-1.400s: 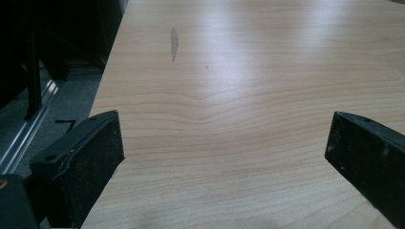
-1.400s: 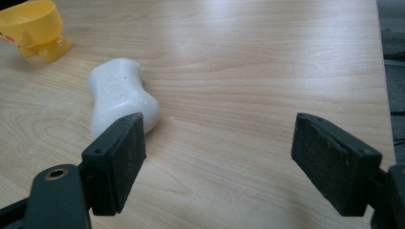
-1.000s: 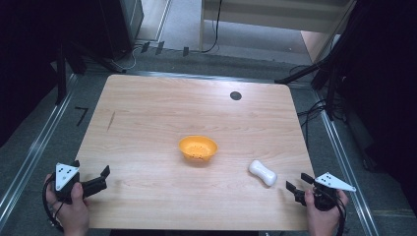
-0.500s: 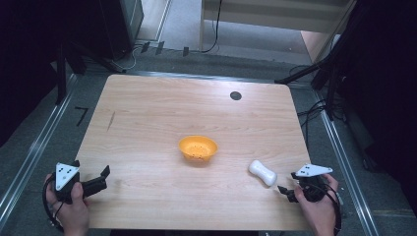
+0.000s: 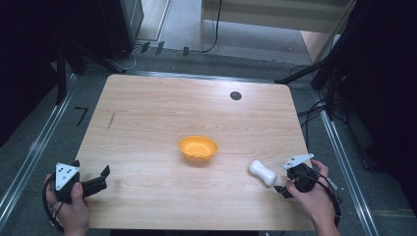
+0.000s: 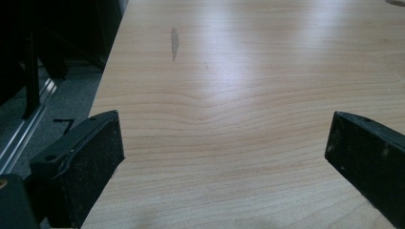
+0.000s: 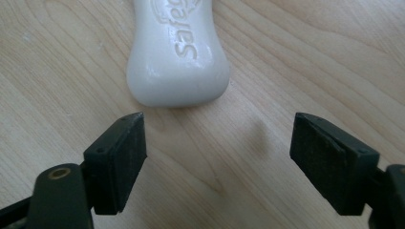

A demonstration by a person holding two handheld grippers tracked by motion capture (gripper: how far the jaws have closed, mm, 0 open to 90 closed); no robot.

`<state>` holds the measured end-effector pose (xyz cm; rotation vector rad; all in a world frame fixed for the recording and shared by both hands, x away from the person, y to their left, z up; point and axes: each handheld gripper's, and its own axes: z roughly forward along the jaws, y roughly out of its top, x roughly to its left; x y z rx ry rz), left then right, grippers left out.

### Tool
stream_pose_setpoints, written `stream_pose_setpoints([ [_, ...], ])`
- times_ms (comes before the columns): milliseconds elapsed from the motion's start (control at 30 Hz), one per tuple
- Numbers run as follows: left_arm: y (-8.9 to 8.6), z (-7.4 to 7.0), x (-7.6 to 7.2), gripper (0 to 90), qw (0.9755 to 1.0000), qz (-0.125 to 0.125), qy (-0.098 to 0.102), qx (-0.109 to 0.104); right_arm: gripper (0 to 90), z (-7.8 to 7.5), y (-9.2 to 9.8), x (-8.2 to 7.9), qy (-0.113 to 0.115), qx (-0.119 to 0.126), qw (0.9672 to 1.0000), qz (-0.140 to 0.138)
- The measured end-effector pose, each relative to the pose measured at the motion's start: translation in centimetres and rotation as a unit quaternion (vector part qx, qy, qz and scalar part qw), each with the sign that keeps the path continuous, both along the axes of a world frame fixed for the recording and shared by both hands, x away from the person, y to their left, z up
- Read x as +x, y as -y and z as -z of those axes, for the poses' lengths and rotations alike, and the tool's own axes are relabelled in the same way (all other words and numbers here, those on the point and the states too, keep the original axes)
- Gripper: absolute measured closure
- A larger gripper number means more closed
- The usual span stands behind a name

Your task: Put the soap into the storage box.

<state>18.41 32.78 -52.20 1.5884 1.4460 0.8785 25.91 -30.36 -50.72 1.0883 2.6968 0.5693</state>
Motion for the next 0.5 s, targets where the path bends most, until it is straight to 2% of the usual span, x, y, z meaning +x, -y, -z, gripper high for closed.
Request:
stream_pose_setpoints([
  [67,0.0,0.0,0.0,0.0,1.0000,0.001,0.000,-0.001,19.4,0.0,-0.4,0.3,-0.013,0.001,0.9999,0.003],
  [200,0.0,0.0,0.0,0.0,1.0000,0.001,0.001,-0.001,19.4,-0.3,-1.5,0.9,-0.023,-0.003,0.9997,-0.002],
  [500,0.0,0.0,0.0,0.0,1.0000,0.000,0.000,-0.002,21.4,-0.6,-2.9,1.8,-0.037,-0.010,0.9992,-0.012],
])
